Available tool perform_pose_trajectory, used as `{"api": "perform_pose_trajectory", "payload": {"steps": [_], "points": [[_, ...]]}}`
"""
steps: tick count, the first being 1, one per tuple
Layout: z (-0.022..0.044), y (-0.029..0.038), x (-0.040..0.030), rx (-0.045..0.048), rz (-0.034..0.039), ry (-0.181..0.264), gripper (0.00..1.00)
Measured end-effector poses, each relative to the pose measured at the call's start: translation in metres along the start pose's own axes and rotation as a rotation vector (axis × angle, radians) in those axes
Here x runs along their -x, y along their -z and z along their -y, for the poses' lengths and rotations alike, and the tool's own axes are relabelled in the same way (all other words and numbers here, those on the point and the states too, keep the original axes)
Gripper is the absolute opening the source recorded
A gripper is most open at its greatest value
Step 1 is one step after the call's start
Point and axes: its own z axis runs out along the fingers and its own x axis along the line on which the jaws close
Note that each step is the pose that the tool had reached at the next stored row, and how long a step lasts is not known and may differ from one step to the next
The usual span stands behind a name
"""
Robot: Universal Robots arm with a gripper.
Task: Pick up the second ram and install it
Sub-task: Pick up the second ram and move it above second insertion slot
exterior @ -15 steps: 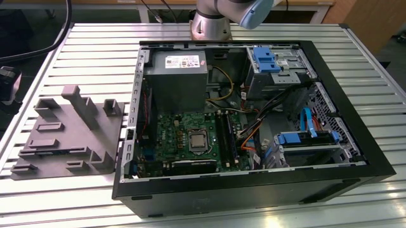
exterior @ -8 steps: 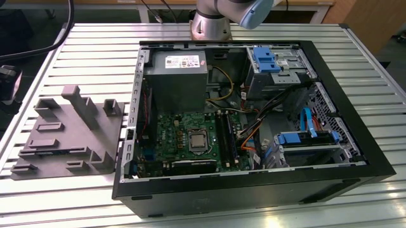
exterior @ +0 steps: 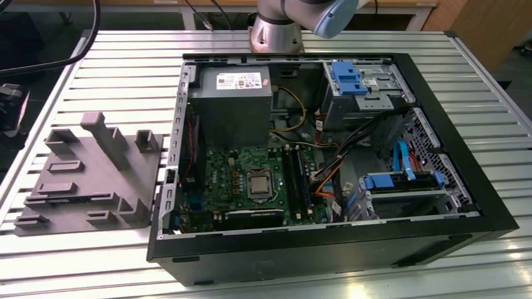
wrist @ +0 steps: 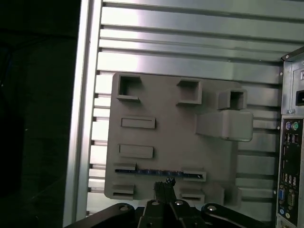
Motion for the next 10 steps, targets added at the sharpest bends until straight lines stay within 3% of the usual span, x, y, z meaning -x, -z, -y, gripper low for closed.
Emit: {"api": "perform_pose_trajectory", "payload": {"steps": [10], "points": [[0.0000, -0.0004, 0.0000, 0.0024, -0.0036, 0.098, 0.11]]}}
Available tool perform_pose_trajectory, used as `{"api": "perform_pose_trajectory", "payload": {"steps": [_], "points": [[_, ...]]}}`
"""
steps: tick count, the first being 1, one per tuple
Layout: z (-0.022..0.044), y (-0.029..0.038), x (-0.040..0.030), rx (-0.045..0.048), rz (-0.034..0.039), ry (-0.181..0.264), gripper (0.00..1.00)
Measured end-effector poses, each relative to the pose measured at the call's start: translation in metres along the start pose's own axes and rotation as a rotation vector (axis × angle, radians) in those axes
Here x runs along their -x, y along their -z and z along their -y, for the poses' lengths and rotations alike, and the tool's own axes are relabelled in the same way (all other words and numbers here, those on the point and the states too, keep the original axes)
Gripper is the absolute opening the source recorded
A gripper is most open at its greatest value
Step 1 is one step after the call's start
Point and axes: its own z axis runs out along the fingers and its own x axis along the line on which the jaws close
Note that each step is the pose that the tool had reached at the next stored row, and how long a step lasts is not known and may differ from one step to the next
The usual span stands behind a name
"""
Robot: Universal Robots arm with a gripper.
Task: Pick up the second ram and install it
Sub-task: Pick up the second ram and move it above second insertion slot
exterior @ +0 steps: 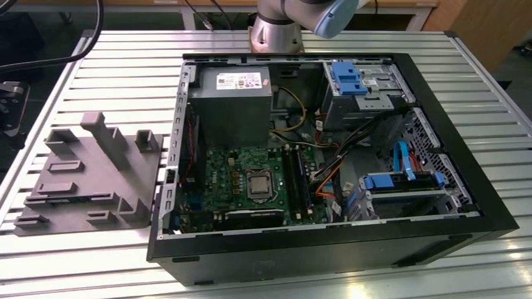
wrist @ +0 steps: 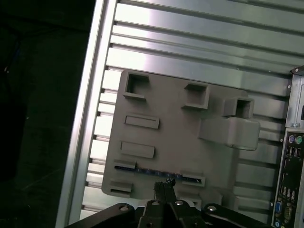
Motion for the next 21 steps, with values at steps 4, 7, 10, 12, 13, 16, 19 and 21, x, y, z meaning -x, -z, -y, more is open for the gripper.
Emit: {"api": "perform_pose_trajectory", "payload": {"steps": [4, 7, 10, 12, 13, 16, 19, 21], "points": [[0.0000, -0.0002, 0.0000, 0.0012, -0.0017, 0.046, 0.11], [0.0000, -0.0003, 0.0000, 0.0022, -0.0032, 0.087, 0.11], [0.0000, -0.0004, 0.0000, 0.0033, -0.0048, 0.131, 0.11], [0.0000, -0.0005, 0.0000, 0.0041, -0.0060, 0.165, 0.11], [0.0000, -0.0006, 0.0000, 0.0046, -0.0067, 0.182, 0.11], [0.0000, -0.0008, 0.0000, 0.0060, -0.0088, 0.238, 0.11], [0.0000, -0.0010, 0.0000, 0.0073, -0.0108, 0.292, 0.11], [0.0000, -0.0011, 0.0000, 0.0082, -0.0121, 0.328, 0.11]]}}
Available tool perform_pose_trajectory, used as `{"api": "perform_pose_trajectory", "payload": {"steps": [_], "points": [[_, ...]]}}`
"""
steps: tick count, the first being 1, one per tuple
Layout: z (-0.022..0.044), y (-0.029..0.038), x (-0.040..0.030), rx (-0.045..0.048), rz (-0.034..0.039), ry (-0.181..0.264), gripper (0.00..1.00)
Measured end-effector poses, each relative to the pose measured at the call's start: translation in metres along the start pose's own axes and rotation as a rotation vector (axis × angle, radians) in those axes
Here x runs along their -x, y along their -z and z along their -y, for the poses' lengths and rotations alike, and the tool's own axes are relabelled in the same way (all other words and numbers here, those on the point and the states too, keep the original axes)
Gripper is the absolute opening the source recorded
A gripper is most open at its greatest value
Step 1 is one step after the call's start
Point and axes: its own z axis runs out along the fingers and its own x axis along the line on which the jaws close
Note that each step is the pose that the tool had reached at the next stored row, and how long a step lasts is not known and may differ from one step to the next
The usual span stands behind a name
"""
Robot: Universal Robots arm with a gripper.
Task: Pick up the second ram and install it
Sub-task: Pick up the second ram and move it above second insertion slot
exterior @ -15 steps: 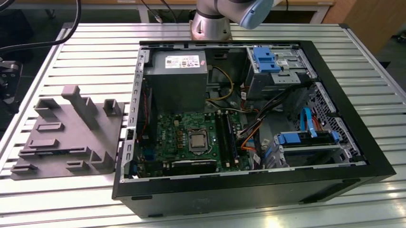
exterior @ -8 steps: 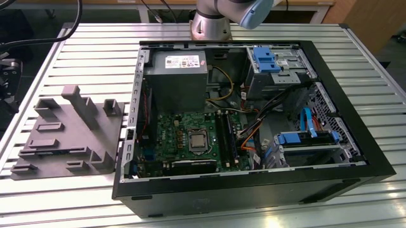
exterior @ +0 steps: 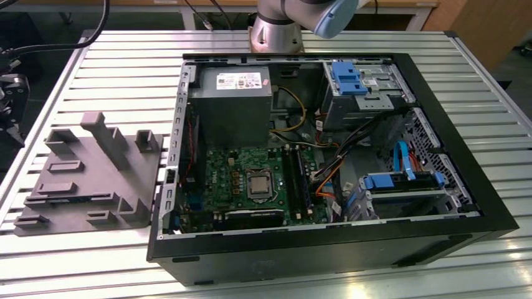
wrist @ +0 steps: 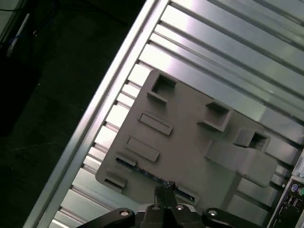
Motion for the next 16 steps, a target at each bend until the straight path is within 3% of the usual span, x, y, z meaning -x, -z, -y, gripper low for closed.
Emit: {"api": "perform_pose_trajectory", "payload": {"steps": [16], "points": [[0.0000, -0.0011, 0.0000, 0.0072, -0.0106, 0.288, 0.11]]}}
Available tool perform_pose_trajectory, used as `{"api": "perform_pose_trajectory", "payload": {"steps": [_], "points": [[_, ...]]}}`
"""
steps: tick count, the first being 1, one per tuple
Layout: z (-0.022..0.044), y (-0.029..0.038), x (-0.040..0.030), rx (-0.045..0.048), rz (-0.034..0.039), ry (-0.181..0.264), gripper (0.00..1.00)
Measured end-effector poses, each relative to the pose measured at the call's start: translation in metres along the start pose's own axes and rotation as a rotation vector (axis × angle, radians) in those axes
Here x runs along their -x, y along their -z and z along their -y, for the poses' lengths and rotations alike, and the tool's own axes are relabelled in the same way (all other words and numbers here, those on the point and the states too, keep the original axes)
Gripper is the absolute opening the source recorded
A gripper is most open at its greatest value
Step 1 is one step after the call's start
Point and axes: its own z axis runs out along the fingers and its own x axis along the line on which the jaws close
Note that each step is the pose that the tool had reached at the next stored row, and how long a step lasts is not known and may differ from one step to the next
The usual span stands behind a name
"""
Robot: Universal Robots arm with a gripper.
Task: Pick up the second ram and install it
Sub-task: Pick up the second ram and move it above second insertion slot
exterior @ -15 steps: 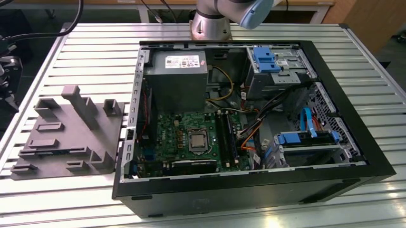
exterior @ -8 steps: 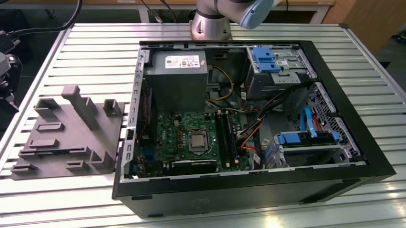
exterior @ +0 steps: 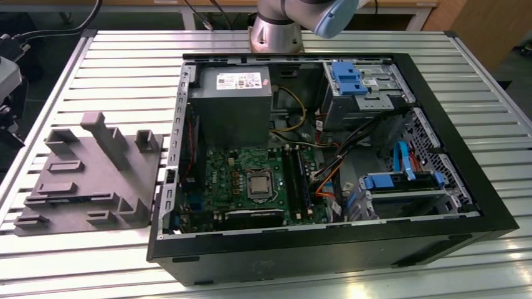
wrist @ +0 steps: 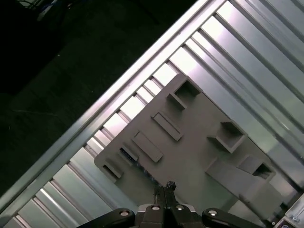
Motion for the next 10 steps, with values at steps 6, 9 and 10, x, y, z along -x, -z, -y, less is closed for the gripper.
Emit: {"api": "perform_pose_trajectory", "payload": {"steps": [6, 9, 10], "points": [[0.0000, -0.0005, 0.0000, 0.0027, -0.0040, 0.109, 0.11], [0.0000, -0.0007, 0.0000, 0.0041, -0.0061, 0.165, 0.11], [0.0000, -0.0007, 0.0000, 0.0046, -0.0068, 0.183, 0.11]]}}
